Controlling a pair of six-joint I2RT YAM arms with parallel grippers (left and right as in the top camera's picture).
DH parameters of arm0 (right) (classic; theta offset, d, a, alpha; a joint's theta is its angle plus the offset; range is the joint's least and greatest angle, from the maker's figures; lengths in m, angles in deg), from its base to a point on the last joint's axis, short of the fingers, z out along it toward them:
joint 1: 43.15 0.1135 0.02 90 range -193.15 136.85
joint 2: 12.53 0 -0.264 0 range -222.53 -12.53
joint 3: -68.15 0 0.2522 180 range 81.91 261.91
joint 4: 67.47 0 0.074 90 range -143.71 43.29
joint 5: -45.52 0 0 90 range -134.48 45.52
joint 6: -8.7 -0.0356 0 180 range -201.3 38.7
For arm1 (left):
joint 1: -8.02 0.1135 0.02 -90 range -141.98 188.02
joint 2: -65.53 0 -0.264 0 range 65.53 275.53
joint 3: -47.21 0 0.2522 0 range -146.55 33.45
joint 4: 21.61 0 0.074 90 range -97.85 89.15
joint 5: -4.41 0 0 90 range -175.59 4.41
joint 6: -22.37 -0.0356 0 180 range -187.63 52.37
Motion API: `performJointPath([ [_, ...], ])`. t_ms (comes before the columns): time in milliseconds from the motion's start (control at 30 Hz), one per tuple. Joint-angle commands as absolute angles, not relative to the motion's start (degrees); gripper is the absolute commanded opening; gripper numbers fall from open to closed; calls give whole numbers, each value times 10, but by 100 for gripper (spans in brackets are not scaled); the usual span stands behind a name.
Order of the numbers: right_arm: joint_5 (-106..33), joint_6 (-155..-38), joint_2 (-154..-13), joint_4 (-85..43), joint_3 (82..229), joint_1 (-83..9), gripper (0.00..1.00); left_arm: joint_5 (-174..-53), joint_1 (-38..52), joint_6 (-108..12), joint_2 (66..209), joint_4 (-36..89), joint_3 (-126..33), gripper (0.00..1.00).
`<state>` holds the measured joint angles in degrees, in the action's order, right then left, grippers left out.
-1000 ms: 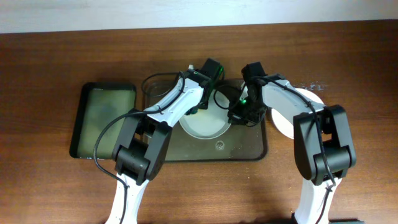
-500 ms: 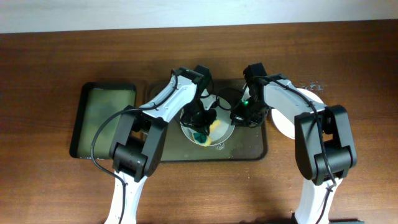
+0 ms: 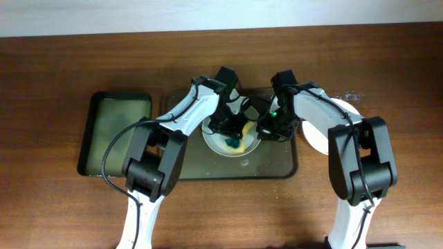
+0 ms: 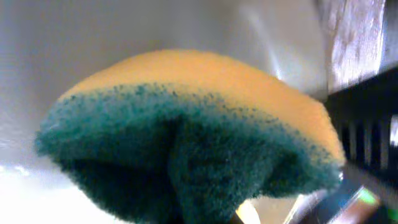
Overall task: Clean dirty plates on tray and stack at the side
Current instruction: 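Scrub the last plate with the sponge while right gripper holds it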
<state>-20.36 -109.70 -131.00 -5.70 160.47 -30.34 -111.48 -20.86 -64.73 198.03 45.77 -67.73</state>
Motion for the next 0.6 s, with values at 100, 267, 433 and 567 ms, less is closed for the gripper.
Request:
performJointPath([
  [100,-224,-1100,-1320,-52,1599,-304,4,-913,-199,-580,2042,355,-674,0],
  [267,-227,-1091,-1320,-50,1599,-304,4,-775,-195,-529,2042,342,-687,0],
  [433,-227,-1091,-1320,-51,1599,-304,4,-586,-186,-438,2042,407,-702,0],
  [567,-238,-1091,-1320,-51,1599,-304,4,-574,-169,-428,2042,475,-736,0],
])
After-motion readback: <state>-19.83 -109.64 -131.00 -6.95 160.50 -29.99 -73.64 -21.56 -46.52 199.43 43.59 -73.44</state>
